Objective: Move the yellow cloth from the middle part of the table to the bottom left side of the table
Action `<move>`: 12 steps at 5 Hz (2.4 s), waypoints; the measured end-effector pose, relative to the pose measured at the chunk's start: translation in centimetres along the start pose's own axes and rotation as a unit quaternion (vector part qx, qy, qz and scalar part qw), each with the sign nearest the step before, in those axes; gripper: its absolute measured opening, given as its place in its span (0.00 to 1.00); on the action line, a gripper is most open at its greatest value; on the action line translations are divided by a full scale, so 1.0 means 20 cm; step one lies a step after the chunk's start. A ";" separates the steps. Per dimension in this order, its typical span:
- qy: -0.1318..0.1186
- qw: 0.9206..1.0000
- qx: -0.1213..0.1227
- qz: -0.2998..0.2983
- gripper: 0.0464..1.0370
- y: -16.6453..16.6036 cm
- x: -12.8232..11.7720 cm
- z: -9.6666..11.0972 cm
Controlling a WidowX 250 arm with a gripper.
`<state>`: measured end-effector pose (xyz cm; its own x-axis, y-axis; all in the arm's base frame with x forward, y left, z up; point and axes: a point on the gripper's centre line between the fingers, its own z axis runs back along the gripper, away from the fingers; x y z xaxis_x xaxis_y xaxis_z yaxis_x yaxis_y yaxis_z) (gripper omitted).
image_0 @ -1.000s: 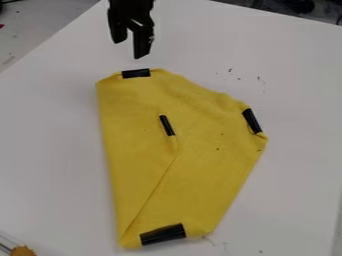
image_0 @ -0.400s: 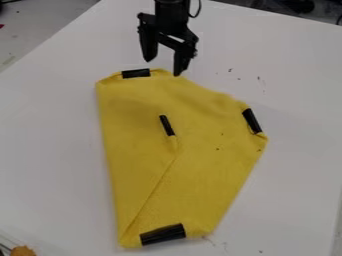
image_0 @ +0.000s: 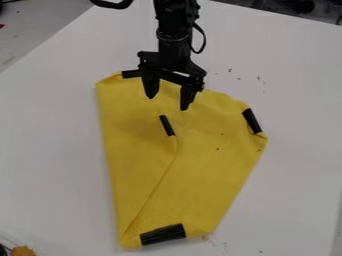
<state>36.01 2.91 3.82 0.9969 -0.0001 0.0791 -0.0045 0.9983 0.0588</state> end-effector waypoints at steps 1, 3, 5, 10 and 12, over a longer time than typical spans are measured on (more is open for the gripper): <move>0.008 1.000 -0.005 0.019 0.96 -0.02 -0.08 -0.03; 0.013 0.999 -0.013 0.041 0.91 -0.06 -0.14 -0.09; 0.002 0.999 -0.021 0.036 0.32 -0.08 -0.12 -0.09; 0.017 0.999 0.002 0.041 0.43 -0.07 -0.12 -0.07; 0.006 0.998 -0.023 0.055 0.95 -0.09 -0.13 -0.10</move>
<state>33.58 1.33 1.57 0.9913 0.1110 0.0710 -0.1115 0.9938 0.0036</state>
